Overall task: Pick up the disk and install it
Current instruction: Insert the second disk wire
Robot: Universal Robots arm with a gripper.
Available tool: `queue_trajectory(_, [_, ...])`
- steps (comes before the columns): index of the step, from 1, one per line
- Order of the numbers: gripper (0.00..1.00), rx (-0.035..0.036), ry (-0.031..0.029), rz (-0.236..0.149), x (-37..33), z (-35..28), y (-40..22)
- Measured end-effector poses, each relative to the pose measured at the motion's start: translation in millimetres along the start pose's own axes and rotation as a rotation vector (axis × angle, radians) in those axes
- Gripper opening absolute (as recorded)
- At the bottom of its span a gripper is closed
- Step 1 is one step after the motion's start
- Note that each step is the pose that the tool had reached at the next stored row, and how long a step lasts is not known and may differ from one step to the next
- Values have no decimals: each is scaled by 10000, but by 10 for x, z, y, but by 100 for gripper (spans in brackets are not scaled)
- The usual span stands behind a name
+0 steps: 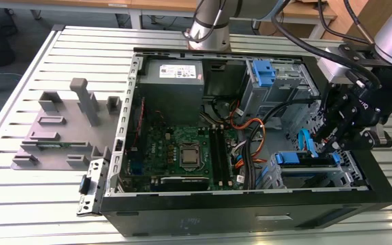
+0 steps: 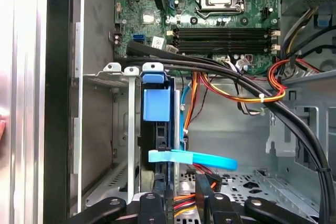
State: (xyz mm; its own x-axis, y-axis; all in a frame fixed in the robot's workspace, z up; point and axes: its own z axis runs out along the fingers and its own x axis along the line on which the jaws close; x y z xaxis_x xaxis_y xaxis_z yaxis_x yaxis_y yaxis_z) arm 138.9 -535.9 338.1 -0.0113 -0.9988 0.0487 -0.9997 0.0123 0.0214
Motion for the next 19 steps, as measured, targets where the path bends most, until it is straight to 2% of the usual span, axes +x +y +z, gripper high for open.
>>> queue_trajectory(13, [37, 0, 22, 0, 3, -1, 3])
queue_trajectory(19, [37, 31, 20, 1, 30, 2, 50])
